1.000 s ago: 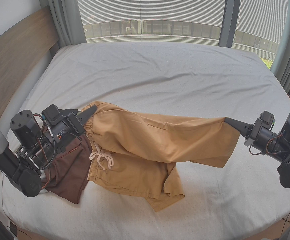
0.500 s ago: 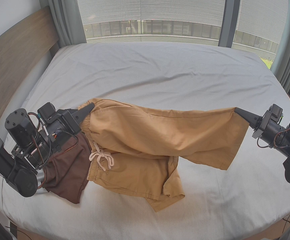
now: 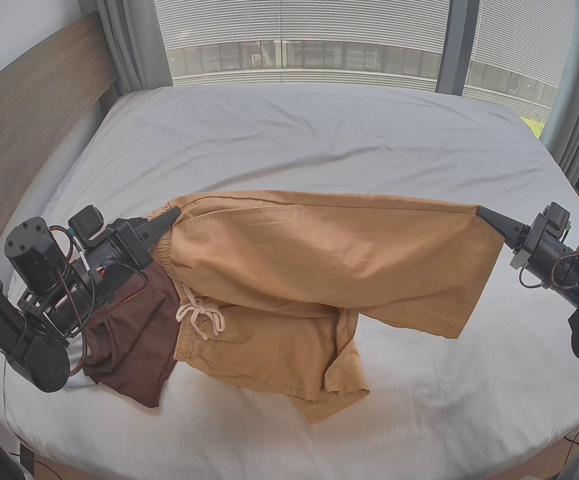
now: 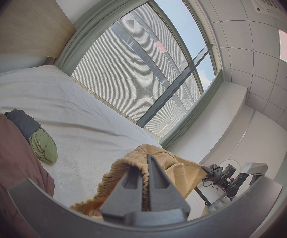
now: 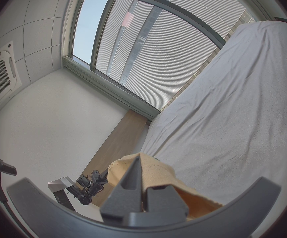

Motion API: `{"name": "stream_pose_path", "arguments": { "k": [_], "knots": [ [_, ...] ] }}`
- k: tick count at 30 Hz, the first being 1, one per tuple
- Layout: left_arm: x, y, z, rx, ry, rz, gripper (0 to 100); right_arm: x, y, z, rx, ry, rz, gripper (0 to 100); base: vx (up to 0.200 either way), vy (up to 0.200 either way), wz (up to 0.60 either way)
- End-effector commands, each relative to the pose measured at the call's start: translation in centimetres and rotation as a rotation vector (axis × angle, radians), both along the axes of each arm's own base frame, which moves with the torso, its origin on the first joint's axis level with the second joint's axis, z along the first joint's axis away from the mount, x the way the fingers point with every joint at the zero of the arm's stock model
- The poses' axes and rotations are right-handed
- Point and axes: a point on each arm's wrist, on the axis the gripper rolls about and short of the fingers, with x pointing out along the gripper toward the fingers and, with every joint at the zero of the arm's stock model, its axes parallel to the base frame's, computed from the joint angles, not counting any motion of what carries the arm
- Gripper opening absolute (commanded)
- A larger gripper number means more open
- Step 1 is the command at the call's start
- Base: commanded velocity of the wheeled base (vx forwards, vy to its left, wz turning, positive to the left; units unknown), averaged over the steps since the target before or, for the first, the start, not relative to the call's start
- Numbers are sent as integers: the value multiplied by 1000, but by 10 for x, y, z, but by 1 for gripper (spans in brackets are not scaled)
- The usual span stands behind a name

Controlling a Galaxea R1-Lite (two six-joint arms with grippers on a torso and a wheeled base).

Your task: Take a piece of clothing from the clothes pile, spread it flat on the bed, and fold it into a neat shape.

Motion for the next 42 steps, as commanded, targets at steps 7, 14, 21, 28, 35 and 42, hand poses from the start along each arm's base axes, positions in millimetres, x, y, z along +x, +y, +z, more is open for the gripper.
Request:
{"name": "stream_pose_path", "arguments": {
  "k": [7,14,21,28,35,42],
  "knots": [
    [2,0,-3,1,11,1,0,3,-8,2,-1,-13,-31,0,0,0,0],
    [4,0,-5,1,15,7,0,4,-8,0,-3,-7,-31,0,0,0,0],
    [4,0,-5,1,16,10,0,5,-9,-3,-5,3,-33,0,0,0,0],
    [8,-2,-5,3,9,19,0,8,-6,-4,-34,-22,-28,0,0,0,0],
    [30,-4,-8,-21,-5,116,0,37,-5,-17,-43,-14,-33,0,0,0,0],
    [59,-9,-24,-23,13,164,0,71,-5,-29,-43,-26,-35,0,0,0,0]
  ]
}}
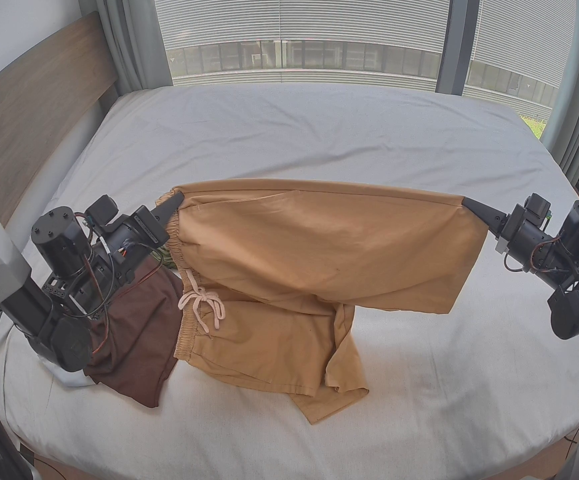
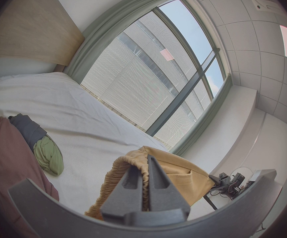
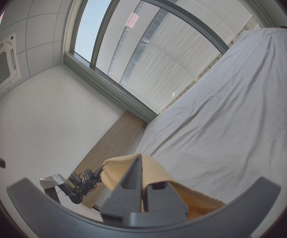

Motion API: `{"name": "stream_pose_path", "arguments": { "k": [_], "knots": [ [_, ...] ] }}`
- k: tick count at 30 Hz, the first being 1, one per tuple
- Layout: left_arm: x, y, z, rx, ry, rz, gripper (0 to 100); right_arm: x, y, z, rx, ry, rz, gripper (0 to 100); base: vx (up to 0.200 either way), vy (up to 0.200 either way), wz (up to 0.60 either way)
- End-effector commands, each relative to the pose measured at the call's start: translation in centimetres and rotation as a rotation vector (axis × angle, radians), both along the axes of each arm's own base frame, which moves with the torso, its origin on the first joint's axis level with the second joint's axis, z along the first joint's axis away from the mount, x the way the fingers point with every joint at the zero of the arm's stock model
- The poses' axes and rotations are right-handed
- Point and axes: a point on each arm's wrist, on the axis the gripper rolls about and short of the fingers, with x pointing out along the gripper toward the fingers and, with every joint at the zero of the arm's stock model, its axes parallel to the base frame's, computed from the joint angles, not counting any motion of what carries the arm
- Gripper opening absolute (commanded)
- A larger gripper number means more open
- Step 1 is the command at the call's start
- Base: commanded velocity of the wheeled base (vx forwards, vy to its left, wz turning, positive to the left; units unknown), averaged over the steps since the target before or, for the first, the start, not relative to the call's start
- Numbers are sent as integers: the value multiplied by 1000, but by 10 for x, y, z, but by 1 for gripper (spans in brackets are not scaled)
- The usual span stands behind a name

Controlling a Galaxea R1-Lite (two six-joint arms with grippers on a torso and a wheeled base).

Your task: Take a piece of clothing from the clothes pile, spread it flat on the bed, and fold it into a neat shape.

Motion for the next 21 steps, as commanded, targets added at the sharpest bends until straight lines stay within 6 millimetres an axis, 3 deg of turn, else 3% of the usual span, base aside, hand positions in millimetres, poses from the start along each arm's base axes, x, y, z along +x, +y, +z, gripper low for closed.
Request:
{"name": "stream_pose_path", "arguments": {
  "k": [1,21],
  "knots": [
    [24,-4,-22,3,37,27,0,24,1,-16,1,19,2,0,0,0,0],
    [77,0,-41,-11,42,130,0,86,7,-49,4,33,15,0,0,0,0]
  ]
}}
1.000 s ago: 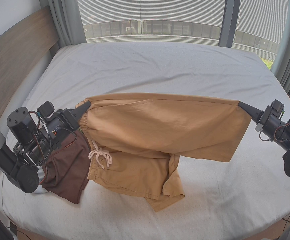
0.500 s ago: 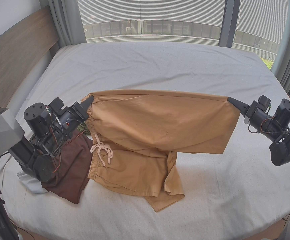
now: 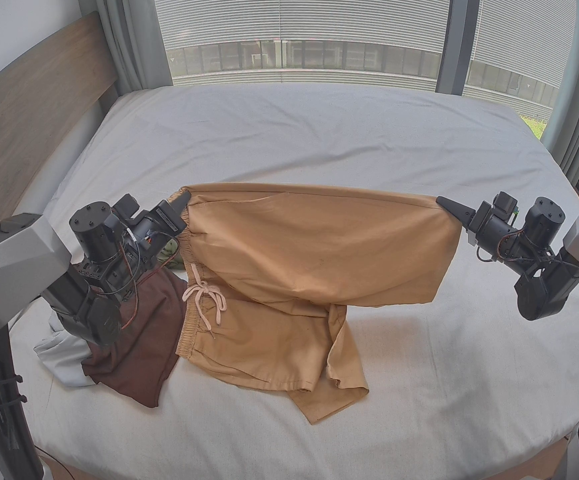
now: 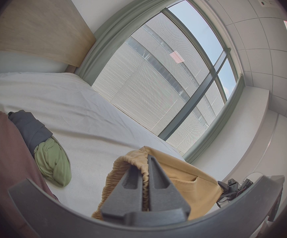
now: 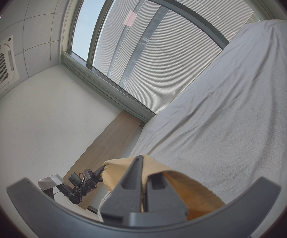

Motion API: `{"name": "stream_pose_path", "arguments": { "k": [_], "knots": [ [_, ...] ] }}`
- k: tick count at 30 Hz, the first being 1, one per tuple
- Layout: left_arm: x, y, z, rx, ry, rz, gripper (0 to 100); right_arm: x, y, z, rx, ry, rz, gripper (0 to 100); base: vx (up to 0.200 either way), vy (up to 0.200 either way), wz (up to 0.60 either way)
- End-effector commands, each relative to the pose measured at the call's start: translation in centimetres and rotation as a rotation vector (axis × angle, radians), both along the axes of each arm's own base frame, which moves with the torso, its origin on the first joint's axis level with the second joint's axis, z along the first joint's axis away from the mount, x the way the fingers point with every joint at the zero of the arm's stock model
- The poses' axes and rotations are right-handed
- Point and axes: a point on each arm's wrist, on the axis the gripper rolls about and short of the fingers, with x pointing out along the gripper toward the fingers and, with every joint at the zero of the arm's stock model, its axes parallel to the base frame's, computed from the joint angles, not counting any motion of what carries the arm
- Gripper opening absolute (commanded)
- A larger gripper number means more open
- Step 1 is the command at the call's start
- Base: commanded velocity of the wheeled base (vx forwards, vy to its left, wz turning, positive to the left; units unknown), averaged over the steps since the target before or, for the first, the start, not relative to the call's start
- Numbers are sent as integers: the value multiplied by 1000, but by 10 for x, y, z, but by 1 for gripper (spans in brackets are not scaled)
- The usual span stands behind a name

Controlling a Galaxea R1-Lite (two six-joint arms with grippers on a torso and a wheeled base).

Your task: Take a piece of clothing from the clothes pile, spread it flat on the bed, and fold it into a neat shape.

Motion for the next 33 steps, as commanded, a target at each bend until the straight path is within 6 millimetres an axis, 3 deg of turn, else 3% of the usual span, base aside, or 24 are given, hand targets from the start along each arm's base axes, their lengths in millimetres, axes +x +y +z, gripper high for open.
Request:
{"name": "stream_pose_path", "arguments": {
  "k": [1,10,21,33],
  "knots": [
    [11,1,-12,0,13,13,0,13,2,-16,0,30,4,0,0,0,0],
    [36,-1,-27,-9,-1,51,0,40,2,-34,1,7,1,0,0,0,0],
    [68,-7,-38,-19,-19,72,0,64,2,-40,2,-24,-2,0,0,0,0],
    [77,-8,-41,-18,-13,70,0,75,2,-52,1,-32,-2,0,0,0,0]
  ]
}}
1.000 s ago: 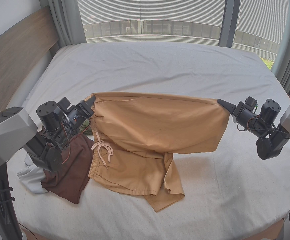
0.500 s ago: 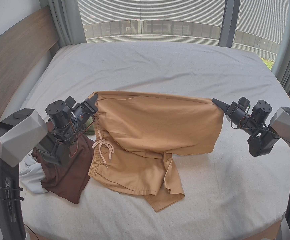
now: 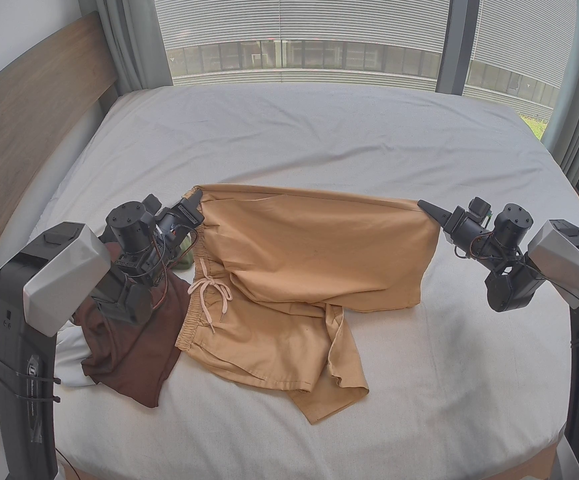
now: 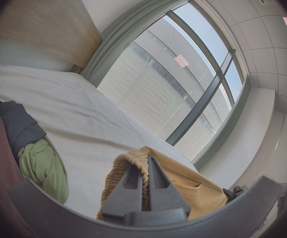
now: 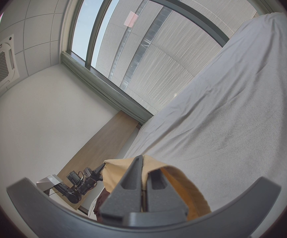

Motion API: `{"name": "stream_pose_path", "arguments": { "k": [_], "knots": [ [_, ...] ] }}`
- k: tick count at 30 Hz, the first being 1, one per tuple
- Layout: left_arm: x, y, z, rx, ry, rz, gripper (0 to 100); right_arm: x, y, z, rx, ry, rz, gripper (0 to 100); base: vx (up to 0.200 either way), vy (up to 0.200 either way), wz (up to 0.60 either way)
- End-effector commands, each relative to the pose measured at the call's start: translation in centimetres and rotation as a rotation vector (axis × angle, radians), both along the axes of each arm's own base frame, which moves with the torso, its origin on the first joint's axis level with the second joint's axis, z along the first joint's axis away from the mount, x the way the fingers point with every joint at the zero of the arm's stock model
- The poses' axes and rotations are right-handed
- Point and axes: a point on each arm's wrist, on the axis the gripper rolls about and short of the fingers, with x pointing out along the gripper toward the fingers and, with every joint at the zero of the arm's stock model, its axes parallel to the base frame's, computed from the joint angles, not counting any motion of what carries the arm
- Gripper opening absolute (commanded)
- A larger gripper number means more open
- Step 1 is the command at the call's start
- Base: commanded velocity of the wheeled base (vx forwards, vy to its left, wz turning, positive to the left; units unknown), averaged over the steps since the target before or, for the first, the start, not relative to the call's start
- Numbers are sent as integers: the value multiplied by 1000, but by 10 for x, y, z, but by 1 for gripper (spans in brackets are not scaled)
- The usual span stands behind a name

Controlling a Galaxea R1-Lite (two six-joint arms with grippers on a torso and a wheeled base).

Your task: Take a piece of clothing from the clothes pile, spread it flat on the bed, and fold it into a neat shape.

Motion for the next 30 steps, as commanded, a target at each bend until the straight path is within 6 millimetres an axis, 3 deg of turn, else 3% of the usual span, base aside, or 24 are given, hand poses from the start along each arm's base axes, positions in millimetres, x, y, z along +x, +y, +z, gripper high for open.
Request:
{"name": "stream_pose_path", "arguments": {
  "k": [1,2,3,8,13,17,18,21,30],
  "knots": [
    [2,-1,-3,2,10,-2,0,5,1,-4,0,-7,3,0,0,0,0],
    [3,-1,-1,1,7,-2,0,6,0,-3,0,-10,1,100,0,0,0],
    [4,-1,0,1,7,-2,100,7,0,-2,1,-8,-2,100,0,0,0],
    [10,-3,7,-19,15,-6,100,22,-2,10,31,-43,-119,100,0,0,0],
    [16,-1,7,-14,67,41,100,16,-3,6,30,-14,-129,100,0,0,0],
    [19,0,4,-11,122,104,100,-3,1,10,25,13,-119,100,0,0,0],
    [19,0,4,-10,130,109,100,-17,9,12,25,32,-100,100,0,0,0],
    [16,1,3,-3,164,131,100,-36,21,18,21,35,-67,100,0,0,0],
    [-9,15,6,83,301,152,100,-83,52,13,-72,63,3,100,0,0,0]
  ]
}}
